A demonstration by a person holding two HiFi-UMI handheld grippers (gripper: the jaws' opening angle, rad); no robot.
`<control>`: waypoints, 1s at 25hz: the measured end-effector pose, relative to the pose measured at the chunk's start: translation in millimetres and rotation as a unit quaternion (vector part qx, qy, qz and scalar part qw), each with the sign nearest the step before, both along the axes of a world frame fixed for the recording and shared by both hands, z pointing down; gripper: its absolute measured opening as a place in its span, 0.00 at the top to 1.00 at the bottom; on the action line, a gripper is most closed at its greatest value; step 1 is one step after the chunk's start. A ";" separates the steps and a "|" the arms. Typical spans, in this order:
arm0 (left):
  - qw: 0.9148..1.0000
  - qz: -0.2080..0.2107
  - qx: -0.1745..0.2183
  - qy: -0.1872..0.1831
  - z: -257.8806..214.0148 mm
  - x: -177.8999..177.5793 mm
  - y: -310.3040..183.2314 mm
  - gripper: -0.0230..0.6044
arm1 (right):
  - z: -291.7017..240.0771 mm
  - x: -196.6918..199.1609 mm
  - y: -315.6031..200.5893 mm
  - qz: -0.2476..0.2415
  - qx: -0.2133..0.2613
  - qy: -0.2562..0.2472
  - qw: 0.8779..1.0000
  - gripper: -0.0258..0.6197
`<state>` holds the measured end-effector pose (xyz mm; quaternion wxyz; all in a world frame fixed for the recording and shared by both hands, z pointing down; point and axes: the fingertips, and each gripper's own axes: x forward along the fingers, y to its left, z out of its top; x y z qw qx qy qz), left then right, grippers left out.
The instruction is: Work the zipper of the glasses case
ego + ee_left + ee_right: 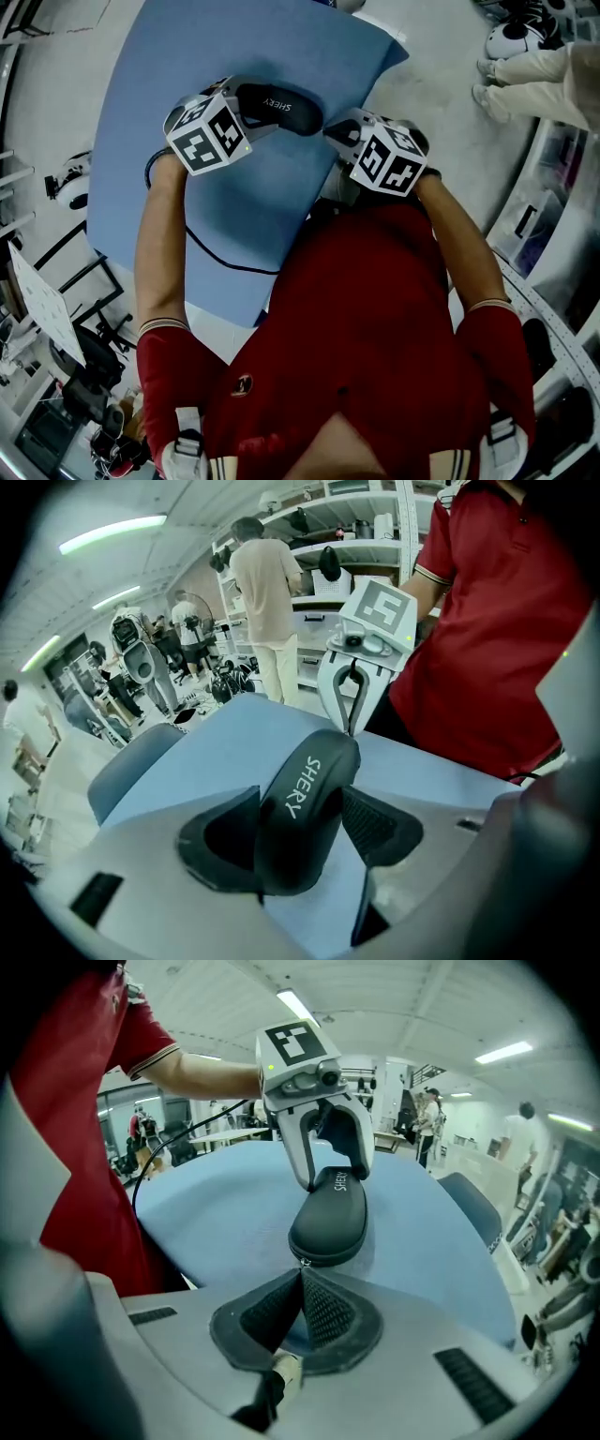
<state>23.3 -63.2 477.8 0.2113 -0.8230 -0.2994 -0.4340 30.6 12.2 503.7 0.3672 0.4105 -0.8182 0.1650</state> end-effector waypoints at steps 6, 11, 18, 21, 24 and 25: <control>0.999 -0.044 -0.022 0.020 -1.7 5.2 4.1 0.56 | 3.6 2.6 3.0 0.088 -0.006 -0.021 0.996 0.96; 0.993 -0.105 -0.052 0.025 -6.5 9.7 3.6 0.55 | 4.7 0.0 3.8 0.122 -0.003 -0.019 0.992 0.96; 0.985 -0.161 -0.058 0.034 -8.7 10.2 5.9 0.55 | 3.9 -7.6 -0.2 0.186 0.000 -0.024 0.982 0.96; 0.983 -0.176 -0.050 0.035 -8.9 8.4 6.6 0.54 | 4.2 -9.6 -1.3 0.216 -0.001 -0.029 0.976 0.96; 0.982 -0.183 -0.037 0.038 -6.4 7.0 9.1 0.54 | 6.2 -11.2 -1.3 0.241 -0.004 -0.039 0.970 0.96; 0.982 -0.183 -0.034 0.040 -4.8 7.0 10.3 0.54 | 7.2 -11.3 -1.0 0.250 -0.005 -0.043 0.967 0.96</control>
